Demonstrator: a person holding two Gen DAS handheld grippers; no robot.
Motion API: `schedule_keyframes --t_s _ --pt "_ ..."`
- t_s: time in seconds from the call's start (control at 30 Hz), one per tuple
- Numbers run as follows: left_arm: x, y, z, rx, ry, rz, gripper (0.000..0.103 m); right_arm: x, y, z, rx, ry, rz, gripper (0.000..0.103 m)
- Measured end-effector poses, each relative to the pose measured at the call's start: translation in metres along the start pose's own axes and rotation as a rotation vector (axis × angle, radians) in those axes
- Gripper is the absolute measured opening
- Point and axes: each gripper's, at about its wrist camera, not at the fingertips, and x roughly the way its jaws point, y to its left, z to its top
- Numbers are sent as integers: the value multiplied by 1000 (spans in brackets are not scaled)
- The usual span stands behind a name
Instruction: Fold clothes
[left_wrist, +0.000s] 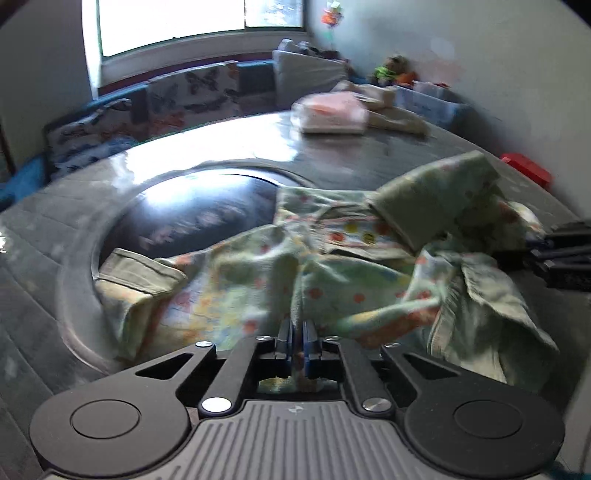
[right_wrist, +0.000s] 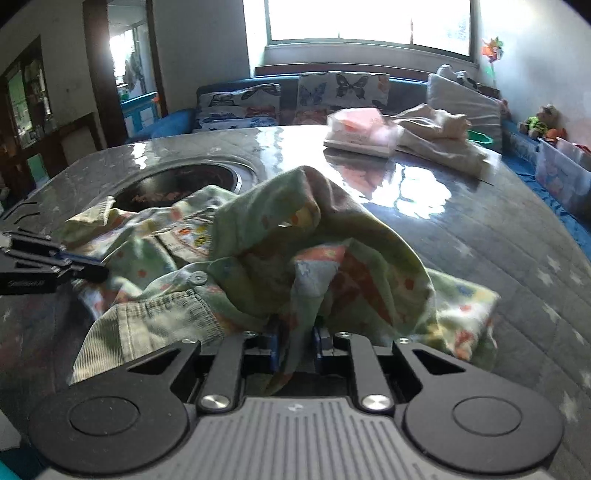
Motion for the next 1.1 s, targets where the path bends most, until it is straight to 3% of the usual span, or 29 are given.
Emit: schedule_keyframes --t_s 0.17,0.33,0.47,0.67,0.77,0.83,0.87,0.9,1.07,1.1 --pt "13 39 14 -72 -4 96 5 43 23 31 -44 -9 36 15" --pt "1 75 2 -132 15 162 5 80 57 61 -96 -6 92 11" --pt "-29 90 -22 -165 32 147 5 83 77 63 -163 10 170 8" --pt "-82 84 -64 -157 58 75 5 39 91 39 -312 76 266 7" --pt "-93 80 -75 -154 66 51 7 11 92 35 -349 55 262 12" --pt "-100 80 -76 -166 53 44 9 2 97 41 -379 -3 237 30" --pt "-103 81 -75 -174 41 36 12 -2 100 44 -396 -36 221 47" --pt "-107 82 -74 -181 26 30 14 -6 103 48 -413 -70 205 55" --pt "-126 81 -68 -184 -47 54 48 9 127 66 -519 -167 162 56" --pt "-127 80 -65 -183 -58 57 49 17 133 67 -540 -173 149 56"
